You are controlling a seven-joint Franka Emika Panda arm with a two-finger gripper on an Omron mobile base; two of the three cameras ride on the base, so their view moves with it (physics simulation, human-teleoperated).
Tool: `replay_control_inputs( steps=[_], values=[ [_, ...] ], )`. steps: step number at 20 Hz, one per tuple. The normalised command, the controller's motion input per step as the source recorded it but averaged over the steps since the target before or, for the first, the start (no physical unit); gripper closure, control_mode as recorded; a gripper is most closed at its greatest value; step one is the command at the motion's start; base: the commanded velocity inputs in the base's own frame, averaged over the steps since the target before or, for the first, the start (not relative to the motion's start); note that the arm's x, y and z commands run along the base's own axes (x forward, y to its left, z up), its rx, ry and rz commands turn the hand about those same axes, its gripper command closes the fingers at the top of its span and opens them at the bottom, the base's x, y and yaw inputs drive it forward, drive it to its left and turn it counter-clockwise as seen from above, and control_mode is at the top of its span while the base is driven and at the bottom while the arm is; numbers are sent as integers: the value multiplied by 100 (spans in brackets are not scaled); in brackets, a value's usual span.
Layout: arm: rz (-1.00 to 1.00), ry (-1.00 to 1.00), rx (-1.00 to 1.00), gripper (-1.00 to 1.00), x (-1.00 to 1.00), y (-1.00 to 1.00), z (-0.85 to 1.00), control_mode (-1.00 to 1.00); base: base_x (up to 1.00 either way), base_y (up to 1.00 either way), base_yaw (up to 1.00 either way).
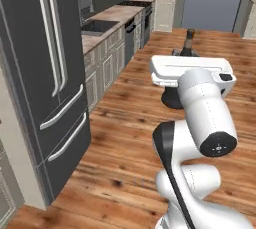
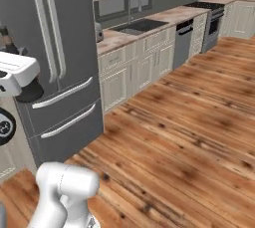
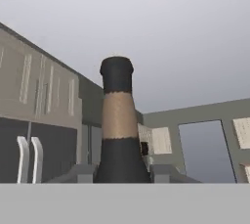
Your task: Open the cabinet directly in front. Then move the liquor and the mug to the dining counter with the candle on it.
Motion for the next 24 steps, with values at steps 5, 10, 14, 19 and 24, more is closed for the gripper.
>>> replay_control_inputs(
  steps=[5,10,14,19,24],
  values=[
    [0,0,0,100,0,0,0,100,-1,-34,-39],
    [0,0,0,100,0,0,0,100,87,0,-7],
    [0,0,0,100,0,0,0,100,100,-4,0],
    [0,0,0,100,0,0,0,100,100,-17,0],
    [0,0,0,100,0,0,0,100,97,-14,0]
  ],
)
